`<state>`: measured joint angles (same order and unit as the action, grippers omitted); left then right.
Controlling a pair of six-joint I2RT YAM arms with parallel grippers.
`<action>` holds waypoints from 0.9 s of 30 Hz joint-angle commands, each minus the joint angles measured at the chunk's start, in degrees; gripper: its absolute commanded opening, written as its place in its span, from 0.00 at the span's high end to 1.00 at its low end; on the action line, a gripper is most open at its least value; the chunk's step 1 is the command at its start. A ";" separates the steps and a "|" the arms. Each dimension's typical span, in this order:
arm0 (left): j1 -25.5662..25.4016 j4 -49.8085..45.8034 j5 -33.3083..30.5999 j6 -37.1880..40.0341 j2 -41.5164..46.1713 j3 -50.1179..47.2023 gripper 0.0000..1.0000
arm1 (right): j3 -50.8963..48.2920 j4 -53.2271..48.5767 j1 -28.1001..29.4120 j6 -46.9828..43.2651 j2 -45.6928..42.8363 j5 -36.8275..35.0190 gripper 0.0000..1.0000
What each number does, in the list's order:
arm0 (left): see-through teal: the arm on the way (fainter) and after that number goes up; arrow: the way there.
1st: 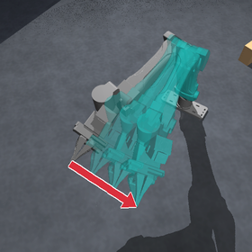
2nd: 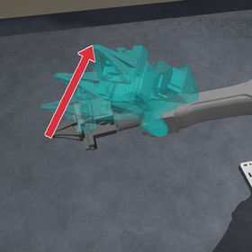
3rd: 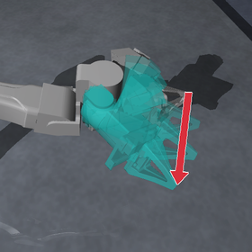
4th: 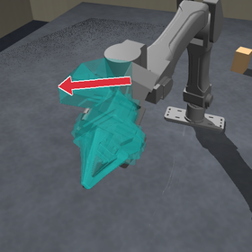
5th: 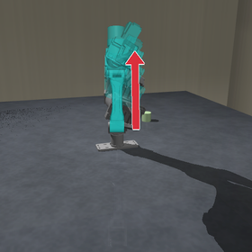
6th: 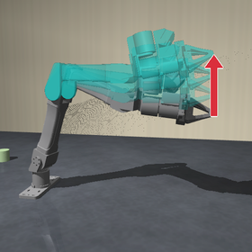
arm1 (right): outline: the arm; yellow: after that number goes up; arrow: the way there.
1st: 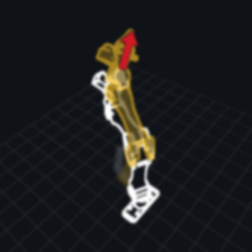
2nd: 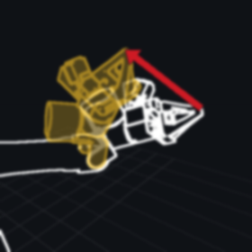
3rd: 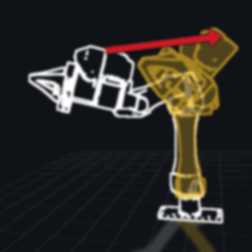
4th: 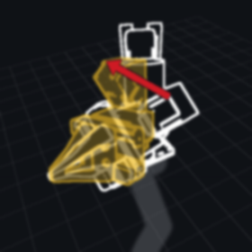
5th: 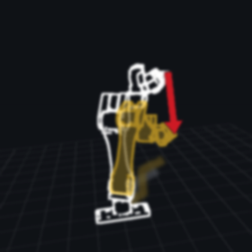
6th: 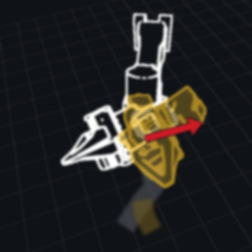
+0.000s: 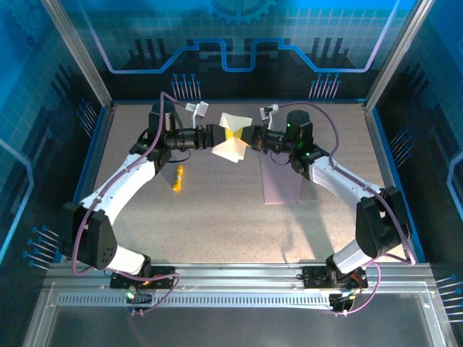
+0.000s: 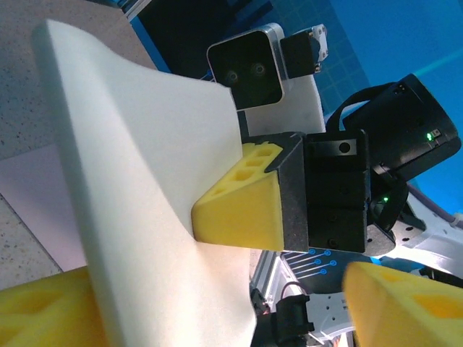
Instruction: Place the letter into the envelope and seal it
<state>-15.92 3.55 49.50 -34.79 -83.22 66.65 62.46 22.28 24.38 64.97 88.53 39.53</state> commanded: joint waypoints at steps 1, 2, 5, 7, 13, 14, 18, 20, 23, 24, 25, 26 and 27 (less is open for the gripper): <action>-0.33 1.81 2.11 0.07 -0.23 -0.03 0.29 | 0.57 2.28 0.64 -0.08 0.37 0.98 1.00; -0.33 1.72 2.10 0.07 -0.39 0.03 0.32 | 0.56 2.25 0.67 -0.27 0.25 0.95 1.00; -0.34 1.33 2.01 0.33 -0.68 0.06 0.42 | 0.51 2.05 0.62 -0.72 -0.24 1.07 1.00; -0.34 1.11 2.01 0.50 -0.82 0.06 0.48 | 0.39 2.06 0.63 -1.05 -0.54 1.10 1.00; -0.34 0.71 1.80 1.03 -0.67 -0.34 0.69 | 0.18 2.15 0.52 -1.42 -1.47 0.89 1.00; -0.34 0.61 1.68 1.10 -0.72 -0.32 0.72 | 0.08 2.14 0.57 -1.58 -1.69 0.78 1.00; -0.34 0.47 1.57 1.35 -0.68 -0.34 0.85 | -0.20 2.12 0.39 -1.94 -2.65 0.50 0.97; -0.34 0.56 1.44 1.47 -0.58 -0.31 0.90 | -0.21 1.55 0.37 -2.66 -3.24 0.33 0.87; -0.34 0.65 0.98 1.63 -0.21 -0.54 0.95 | 0.73 -3.89 0.27 -7.02 -5.00 -0.63 0.49; -0.34 0.58 0.74 1.70 0.06 -0.64 0.97 | 0.91 -5.25 0.01 -8.14 -5.72 -0.63 0.34; -0.34 0.74 0.49 1.74 0.31 -0.64 1.00 | 0.84 -6.06 -0.42 -9.05 -6.35 -0.32 0.25; -0.34 0.96 0.17 1.63 0.54 -0.80 1.00 | 0.66 -6.40 -0.98 -9.44 -6.87 0.07 0.20; -0.29 1.42 -0.39 1.42 0.92 -1.04 1.00 | 0.17 -6.48 -1.79 -9.79 -7.45 0.45 0.16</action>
<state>-15.94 3.75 49.63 -34.04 -83.59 66.59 62.46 18.41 24.14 58.96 83.79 39.48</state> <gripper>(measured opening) 0.054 0.800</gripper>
